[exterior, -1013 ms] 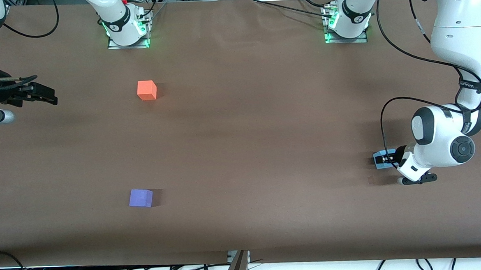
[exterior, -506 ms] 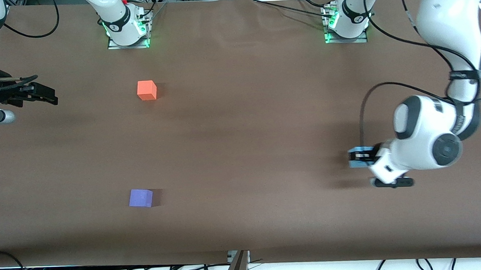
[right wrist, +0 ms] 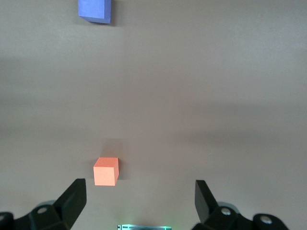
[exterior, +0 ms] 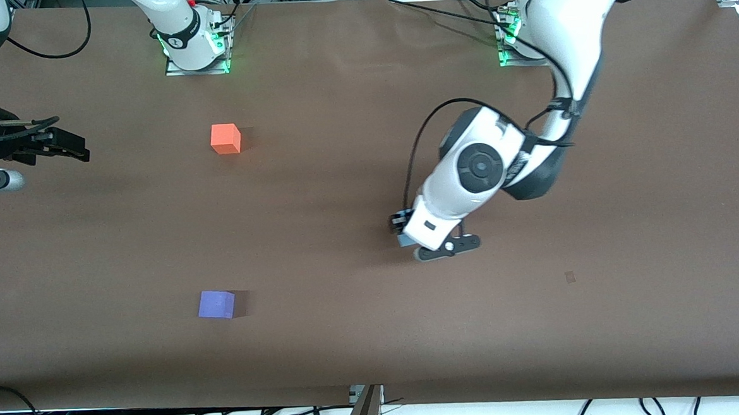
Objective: Place blue block between orange and purple blocks
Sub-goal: 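Carry the light-blue cube with the left gripper toward the table middle, then set down the cube with the left gripper while the right gripper approaches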
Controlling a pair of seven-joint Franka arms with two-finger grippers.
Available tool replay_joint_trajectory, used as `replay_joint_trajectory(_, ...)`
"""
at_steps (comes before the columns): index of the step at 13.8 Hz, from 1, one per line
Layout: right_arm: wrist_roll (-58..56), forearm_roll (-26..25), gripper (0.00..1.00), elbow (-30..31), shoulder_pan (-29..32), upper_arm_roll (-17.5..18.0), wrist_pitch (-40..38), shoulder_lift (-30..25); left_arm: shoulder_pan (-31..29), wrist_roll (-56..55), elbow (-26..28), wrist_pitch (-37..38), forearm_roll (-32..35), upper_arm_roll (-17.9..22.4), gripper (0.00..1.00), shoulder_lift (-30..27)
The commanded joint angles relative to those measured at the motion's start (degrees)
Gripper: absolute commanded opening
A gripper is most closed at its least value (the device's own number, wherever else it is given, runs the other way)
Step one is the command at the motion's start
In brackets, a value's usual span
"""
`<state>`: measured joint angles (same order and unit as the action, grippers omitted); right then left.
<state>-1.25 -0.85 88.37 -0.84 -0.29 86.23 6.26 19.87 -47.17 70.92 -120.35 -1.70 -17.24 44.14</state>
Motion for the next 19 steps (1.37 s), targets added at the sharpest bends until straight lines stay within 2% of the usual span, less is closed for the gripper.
replay_joint_trajectory(1, -0.94, -0.73, 1.0, -1.1, -0.13, 0.38, -0.1, 1.82, 3.84, -5.19, -4.91, -4.7, -2.17, 0.89, 0.0, 5.42)
replay_joint_trajectory(4, -0.86, -0.03, 1.0, -1.1, 1.1, 0.03, 0.69, 2.0, 9.29, -8.9, -5.0, -12.0, -1.91, 2.82, 0.0, 9.9)
replay_joint_trajectory(8, -0.94, 0.15, 1.0, -1.01, 1.02, 0.2, 3.42, 3.23, 15.36, -9.52, -4.83, -13.07, -1.73, 8.62, 0.0, 12.55)
replay_joint_trajectory(9, -0.86, 0.24, 1.0, -0.84, 0.58, 0.29, 3.33, 3.32, 15.54, -9.52, -4.65, -13.07, -1.73, 8.63, 0.05, 12.81)
replay_joint_trajectory(10, -0.33, 0.33, 1.0, -0.75, 0.14, 0.64, 3.42, 3.41, 15.55, -9.52, -4.13, -13.07, -1.65, 8.72, 0.16, 12.9)
replay_joint_trajectory(14, 0.29, 4.27, 1.0, -0.84, -1.44, 0.82, 3.59, 4.54, 16.33, -9.35, -4.04, -13.16, -1.29, 8.81, 0.2, 14.83)
replay_joint_trajectory(16, 5.09, 4.46, 1.0, -0.84, -4.07, 0.82, 4.65, 5.07, 16.34, -9.26, -3.95, -13.16, -1.29, 8.81, 0.24, 15.45)
replay_joint_trajectory(17, 7.47, 4.46, 1.0, -0.84, -5.04, 0.82, 4.74, 5.42, 16.34, -9.0, -3.95, -13.16, -1.29, 8.81, 0.31, 15.54)
replay_joint_trajectory(19, 8.37, 4.02, 1.0, -0.92, -6.27, 0.82, 5.7, 6.48, 16.51, -8.82, -3.95, -13.07, 0.53, 9.33, 1.0, 15.37)
